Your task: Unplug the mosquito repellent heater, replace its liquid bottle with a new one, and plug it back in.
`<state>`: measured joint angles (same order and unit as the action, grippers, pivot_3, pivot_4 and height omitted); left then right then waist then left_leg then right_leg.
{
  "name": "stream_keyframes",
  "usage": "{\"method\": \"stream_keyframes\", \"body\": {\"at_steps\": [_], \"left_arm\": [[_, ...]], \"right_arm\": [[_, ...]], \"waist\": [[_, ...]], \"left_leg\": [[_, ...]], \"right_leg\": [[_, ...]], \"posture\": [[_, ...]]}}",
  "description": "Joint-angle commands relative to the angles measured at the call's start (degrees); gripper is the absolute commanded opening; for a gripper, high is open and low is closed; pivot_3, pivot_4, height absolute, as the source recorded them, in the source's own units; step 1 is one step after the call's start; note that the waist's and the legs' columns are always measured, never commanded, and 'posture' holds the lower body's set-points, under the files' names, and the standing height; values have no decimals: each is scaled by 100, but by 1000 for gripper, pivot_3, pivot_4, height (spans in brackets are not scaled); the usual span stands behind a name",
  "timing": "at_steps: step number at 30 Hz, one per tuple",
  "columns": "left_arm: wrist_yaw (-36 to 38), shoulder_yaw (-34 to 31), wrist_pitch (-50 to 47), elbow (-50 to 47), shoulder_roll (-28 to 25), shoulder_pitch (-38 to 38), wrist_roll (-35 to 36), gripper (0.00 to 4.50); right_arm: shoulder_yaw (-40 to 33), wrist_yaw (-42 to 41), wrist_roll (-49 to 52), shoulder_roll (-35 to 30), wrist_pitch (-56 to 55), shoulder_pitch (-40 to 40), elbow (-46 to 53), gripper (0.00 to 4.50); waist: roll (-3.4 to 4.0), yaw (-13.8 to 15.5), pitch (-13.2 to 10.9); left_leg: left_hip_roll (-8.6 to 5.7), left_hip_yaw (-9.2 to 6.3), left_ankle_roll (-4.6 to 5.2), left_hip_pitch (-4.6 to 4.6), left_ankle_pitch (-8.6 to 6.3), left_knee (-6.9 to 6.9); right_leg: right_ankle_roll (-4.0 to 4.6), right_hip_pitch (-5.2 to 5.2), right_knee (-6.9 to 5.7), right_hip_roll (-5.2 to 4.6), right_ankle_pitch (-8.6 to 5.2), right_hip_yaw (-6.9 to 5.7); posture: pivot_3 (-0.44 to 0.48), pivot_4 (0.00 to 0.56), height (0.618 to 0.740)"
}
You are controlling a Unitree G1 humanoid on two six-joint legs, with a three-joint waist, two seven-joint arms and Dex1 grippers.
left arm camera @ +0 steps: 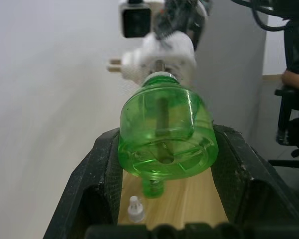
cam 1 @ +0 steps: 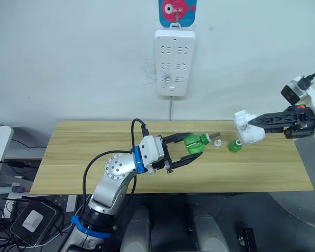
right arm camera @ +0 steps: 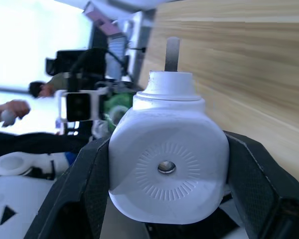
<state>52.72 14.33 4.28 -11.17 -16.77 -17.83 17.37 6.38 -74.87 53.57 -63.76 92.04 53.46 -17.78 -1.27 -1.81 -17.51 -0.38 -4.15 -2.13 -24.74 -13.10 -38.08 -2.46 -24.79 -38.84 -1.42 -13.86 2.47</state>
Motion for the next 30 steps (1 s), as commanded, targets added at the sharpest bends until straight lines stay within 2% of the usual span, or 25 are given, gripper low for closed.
{"method": "stream_keyframes", "body": {"at_steps": [1,8,16,19,30], "left_arm": [[85,24,259,131,55,-230,-54,2230],[167,80,360,245,46,-276,-87,2230],[117,108,301,349,163,-407,-123,2230],[83,107,270,382,218,-480,-119,2230],[26,62,82,227,222,-647,-38,2230]], "right_arm": [[-169,896,1191,-6,46,164,-45,2936],[-230,2450,2833,-31,46,118,-139,2936],[-281,3602,4043,-36,46,79,-212,2936],[-314,3899,4323,-20,46,17,-150,2936],[-757,4636,4395,260,46,-297,110,2936]], "waist": [[0,-5,0],[0,-22,0],[0,-23,0],[0,-23,0],[0,-24,0]], "left_leg": [[-2,2,0,-2,0,0],[1,4,2,-3,-1,3],[1,5,2,-3,-1,2],[2,5,2,-3,-1,2],[3,4,2,-4,-1,2]], "right_leg": [[0,-2,0,-2,0,2],[0,-8,-2,-3,0,3],[0,-8,-2,-1,0,4],[0,-8,-2,0,0,4],[0,-8,-2,2,0,5]], "posture": [[-84,270,740],[-84,272,740],[-89,273,740],[-92,273,740],[-86,271,740]]}}
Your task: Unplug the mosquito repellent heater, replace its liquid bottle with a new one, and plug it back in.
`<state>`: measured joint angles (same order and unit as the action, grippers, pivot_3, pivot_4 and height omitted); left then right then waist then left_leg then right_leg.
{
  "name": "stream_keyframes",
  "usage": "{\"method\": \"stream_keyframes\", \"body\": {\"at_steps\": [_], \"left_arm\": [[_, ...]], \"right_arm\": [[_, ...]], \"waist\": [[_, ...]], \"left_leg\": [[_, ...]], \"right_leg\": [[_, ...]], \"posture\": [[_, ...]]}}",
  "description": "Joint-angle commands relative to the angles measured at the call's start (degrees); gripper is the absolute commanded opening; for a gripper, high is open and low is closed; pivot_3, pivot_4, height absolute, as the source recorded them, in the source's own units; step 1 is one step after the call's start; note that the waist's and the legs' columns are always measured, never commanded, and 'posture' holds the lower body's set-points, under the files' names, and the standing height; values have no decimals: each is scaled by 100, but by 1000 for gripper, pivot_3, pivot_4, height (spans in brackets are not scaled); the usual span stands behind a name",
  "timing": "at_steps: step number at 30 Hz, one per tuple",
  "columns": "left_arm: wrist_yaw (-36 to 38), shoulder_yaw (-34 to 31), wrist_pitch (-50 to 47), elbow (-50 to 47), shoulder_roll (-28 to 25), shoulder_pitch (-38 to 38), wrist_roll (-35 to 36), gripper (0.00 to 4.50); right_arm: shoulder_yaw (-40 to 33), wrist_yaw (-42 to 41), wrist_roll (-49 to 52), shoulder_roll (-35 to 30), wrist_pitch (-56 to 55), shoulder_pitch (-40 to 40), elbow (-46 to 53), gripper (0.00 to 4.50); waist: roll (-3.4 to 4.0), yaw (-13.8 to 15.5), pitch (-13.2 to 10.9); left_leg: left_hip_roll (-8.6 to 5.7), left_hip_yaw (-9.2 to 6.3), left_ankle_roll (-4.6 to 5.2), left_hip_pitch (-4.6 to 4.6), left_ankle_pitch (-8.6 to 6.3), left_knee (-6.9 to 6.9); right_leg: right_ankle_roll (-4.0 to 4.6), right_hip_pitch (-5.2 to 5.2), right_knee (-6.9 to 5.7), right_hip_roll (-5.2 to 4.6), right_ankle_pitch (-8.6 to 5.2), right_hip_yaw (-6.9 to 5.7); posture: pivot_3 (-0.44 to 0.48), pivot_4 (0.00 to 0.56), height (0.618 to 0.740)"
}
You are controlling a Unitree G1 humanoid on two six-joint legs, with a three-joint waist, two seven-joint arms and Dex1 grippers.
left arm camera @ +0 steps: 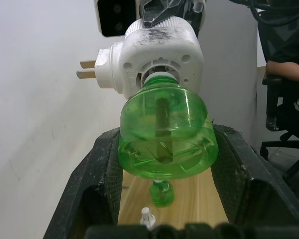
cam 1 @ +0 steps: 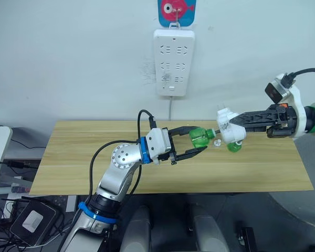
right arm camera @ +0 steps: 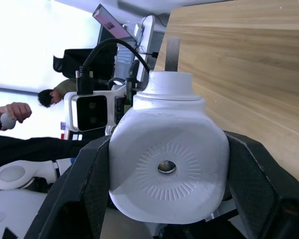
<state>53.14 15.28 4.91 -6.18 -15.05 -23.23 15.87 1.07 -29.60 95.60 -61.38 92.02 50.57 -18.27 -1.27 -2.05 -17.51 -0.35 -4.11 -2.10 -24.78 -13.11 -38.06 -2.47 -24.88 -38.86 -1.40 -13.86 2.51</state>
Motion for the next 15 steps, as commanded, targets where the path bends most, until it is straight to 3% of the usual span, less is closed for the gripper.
{"method": "stream_keyframes", "body": {"at_steps": [1,15], "left_arm": [[-11,-10,9,-277,47,-109,93,2230],[-63,224,-41,-122,8,-83,-310,2230]], "right_arm": [[-247,162,196,61,47,-3,150,2936],[-63,731,1185,11,-115,4,249,2936]], "waist": [[0,-1,0],[0,-1,0]], "left_leg": [[0,0,0,0,0,0],[1,0,0,-1,0,1]], "right_leg": [[0,0,0,0,0,0],[0,0,1,1,0,0]], "posture": [[-86,271,740],[-91,268,740]]}}
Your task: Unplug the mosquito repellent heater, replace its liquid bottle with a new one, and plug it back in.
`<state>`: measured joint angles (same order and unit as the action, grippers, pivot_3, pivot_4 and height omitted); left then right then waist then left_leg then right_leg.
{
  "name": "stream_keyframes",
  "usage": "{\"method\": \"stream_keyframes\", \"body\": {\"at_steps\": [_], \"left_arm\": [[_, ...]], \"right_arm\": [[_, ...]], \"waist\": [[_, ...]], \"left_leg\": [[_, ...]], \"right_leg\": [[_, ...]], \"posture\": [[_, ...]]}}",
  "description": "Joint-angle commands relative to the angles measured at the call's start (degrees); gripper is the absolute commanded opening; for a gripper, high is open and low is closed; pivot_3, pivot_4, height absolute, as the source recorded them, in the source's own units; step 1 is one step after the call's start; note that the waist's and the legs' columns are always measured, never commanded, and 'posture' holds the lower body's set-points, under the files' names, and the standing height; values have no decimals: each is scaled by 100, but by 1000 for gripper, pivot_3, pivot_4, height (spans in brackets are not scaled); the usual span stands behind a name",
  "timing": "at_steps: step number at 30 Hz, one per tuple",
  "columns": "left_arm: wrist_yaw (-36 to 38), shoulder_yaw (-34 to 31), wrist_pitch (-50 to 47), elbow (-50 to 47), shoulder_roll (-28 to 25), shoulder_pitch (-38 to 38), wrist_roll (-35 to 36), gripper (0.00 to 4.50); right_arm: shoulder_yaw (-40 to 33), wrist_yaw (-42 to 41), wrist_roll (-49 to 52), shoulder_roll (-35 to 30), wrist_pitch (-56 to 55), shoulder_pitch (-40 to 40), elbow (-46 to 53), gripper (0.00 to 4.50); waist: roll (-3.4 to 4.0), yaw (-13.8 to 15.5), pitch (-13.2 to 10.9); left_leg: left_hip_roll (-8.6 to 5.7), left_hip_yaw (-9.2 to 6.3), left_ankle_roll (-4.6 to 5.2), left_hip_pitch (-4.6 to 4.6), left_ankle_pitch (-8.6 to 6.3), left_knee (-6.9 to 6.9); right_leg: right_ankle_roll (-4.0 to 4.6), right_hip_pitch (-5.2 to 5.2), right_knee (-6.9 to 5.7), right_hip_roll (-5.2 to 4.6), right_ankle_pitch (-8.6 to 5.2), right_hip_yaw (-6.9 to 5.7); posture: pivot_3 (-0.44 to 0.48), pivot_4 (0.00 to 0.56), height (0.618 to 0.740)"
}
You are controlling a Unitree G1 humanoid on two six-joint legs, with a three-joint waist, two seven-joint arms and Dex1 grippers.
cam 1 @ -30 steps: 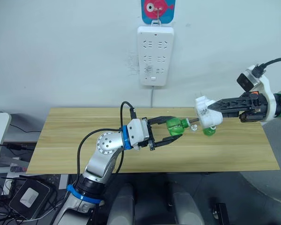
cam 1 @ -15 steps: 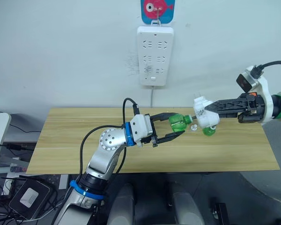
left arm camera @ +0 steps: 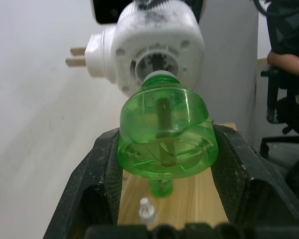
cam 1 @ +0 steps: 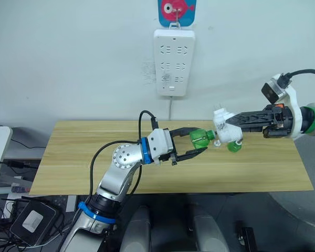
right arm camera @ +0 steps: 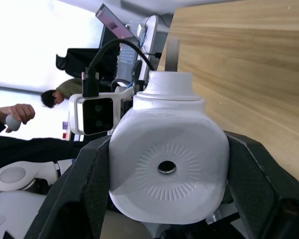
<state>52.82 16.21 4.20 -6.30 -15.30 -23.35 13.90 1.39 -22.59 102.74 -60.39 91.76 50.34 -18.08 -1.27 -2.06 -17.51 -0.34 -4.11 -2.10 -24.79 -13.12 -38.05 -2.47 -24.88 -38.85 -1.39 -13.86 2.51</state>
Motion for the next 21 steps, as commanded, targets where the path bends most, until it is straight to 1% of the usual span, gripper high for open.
{"method": "stream_keyframes", "body": {"at_steps": [1,7,11,13,21], "left_arm": [[-28,132,28,-115,32,-80,-118,2230],[-70,171,-78,-281,82,-124,-65,2230],[-93,241,-111,-362,123,-136,-60,2230],[-94,283,-93,-323,167,-155,-75,2230],[-58,304,10,-79,340,-293,-84,2230]], "right_arm": [[-78,72,521,-93,-121,12,237,2936],[-46,437,675,-35,-386,-173,447,2936],[-57,809,717,30,-685,-338,779,2936],[3,912,936,52,-806,-378,935,2936],[91,481,1026,44,-680,-410,1208,2936]], "waist": [[0,-1,0],[0,-1,0],[0,-7,0],[0,-7,0],[0,-6,1]], "left_leg": [[0,0,0,0,0,0],[0,0,0,-1,0,0],[0,0,0,-1,0,0],[0,-2,0,-2,0,0],[0,-1,0,-1,0,-1]], "right_leg": [[0,0,0,0,0,0],[0,0,0,0,0,0],[0,-1,0,0,0,0],[0,-1,0,1,0,-1],[0,0,0,0,0,0]], "posture": [[-91,268,740],[-89,267,740],[-89,267,740],[-89,260,740],[-96,255,740]]}}
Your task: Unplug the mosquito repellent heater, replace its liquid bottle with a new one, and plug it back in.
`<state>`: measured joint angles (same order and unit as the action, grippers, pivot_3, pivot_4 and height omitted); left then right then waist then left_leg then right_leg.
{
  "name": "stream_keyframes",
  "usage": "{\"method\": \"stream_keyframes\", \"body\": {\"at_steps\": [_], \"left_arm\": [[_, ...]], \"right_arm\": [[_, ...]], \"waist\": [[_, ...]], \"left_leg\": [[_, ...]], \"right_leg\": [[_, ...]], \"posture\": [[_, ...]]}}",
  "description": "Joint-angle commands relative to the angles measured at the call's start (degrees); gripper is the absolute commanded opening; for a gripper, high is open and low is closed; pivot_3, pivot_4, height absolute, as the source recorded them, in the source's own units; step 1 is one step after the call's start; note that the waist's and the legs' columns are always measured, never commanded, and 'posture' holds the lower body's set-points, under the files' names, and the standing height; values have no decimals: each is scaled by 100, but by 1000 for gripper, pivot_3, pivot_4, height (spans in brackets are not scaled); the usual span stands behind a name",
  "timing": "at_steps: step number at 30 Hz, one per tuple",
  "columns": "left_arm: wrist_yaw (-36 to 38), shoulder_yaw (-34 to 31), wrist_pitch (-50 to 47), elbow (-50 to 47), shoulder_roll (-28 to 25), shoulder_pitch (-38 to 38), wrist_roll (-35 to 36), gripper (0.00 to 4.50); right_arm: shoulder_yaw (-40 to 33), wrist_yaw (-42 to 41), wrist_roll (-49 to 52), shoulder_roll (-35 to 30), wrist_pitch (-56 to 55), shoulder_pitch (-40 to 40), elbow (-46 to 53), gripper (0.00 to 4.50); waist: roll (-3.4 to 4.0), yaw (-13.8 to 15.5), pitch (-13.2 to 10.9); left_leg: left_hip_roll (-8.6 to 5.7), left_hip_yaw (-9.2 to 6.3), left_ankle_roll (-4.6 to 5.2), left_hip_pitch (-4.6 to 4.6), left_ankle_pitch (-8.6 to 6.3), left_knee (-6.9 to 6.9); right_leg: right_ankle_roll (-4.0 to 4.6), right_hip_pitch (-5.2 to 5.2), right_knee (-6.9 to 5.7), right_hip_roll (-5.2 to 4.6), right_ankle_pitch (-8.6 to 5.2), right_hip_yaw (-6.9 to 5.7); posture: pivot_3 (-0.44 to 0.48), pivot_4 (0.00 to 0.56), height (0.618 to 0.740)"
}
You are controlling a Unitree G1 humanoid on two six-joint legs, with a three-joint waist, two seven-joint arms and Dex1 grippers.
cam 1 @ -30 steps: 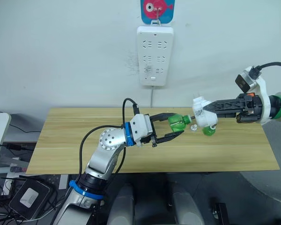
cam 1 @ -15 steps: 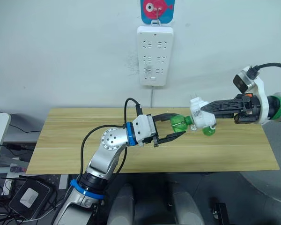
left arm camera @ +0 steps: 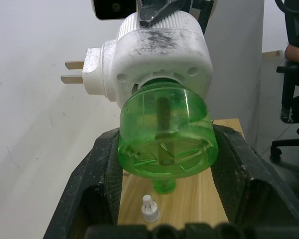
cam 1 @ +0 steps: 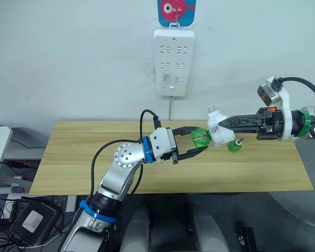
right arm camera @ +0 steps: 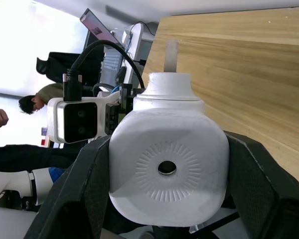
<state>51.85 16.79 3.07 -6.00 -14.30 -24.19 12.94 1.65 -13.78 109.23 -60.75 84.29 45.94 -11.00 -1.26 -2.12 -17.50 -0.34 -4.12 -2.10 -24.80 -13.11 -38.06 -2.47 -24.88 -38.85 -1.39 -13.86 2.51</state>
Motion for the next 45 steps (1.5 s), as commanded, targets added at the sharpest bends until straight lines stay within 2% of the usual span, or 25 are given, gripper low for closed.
{"method": "stream_keyframes", "body": {"at_steps": [1,5,13,16,18,21,24,28,32,36,40,45], "left_arm": [[46,236,134,-84,244,-219,11,2230],[4,145,31,-59,229,-220,42,2230],[-146,-108,-194,-53,121,-222,157,2230],[-158,-242,-264,-19,65,-270,225,2230],[-101,-309,-294,-41,20,-265,285,2230],[93,-342,-381,-184,-105,-193,469,2230],[416,-330,-498,-416,-328,-91,718,2230],[651,-330,-674,-596,-476,-72,933,2230],[709,-330,-797,-701,-513,-98,1012,2230],[694,-345,-863,-727,-532,-89,1023,2230],[506,-420,-723,-500,-538,-104,802,2230],[344,-504,-648,-211,-503,-168,680,2230]], "right_arm": [[66,-420,377,56,65,-19,542,3286],[72,-420,377,-66,-28,-207,719,4481],[-31,-1009,264,-680,174,-919,1645,4481],[-395,-1739,-559,-835,385,-1387,2254,4481],[-483,-2466,-1539,-981,99,-1676,2533,4481],[-295,-3075,-2908,-890,-705,-1636,2020,3944],[80,-3486,-4137,-554,-1407,-1100,1099,2869],[358,-3888,-4974,-61,-1722,-666,572,1397],[307,-3985,-5236,465,-1610,-494,490,73],[29,-4008,-4918,761,-1092,-527,824,32],[-333,-4096,-4203,753,-266,-686,1455,32],[-860,-3801,-3336,813,529,-731,1913,32]], "waist": [[0,0,0],[0,4,1],[0,6,1],[0,20,1],[1,23,1],[-1,18,3],[0,-24,3],[-1,-61,3],[-1,-76,3],[-2,-64,3],[-2,-57,2],[-2,-60,2]], "left_leg": [[0,0,0,0,0,0],[0,0,0,0,0,0],[1,-3,0,0,0,0],[1,-5,0,0,0,-1],[1,-4,0,0,0,-3],[0,-3,0,1,0,-5],[0,5,-1,5,1,-6],[3,2,-2,4,1,2],[4,0,-1,2,1,7],[1,-2,-1,1,1,2],[1,-4,-1,1,1,1],[1,-5,-1,1,0,0]], "right_leg": [[0,0,0,0,0,0],[0,0,1,0,0,-1],[0,0,-2,1,0,-2],[-1,0,-1,0,0,-5],[-1,0,-2,0,0,-4],[-1,1,-1,0,-1,-5],[-2,0,-1,2,-1,1],[-1,-8,-3,9,-1,-2],[0,-10,-2,8,0,-1],[0,-6,-2,1,0,0],[0,-6,-3,0,0,-2],[0,-4,-5,1,0,-3]], "posture": [[-94,254,740],[-89,253,740],[-84,258,740],[-84,258,740],[-84,258,740],[-77,262,740],[-80,262,740],[-78,262,740],[-70,263,740],[-70,263,740],[-64,272,740],[-70,273,740]]}}
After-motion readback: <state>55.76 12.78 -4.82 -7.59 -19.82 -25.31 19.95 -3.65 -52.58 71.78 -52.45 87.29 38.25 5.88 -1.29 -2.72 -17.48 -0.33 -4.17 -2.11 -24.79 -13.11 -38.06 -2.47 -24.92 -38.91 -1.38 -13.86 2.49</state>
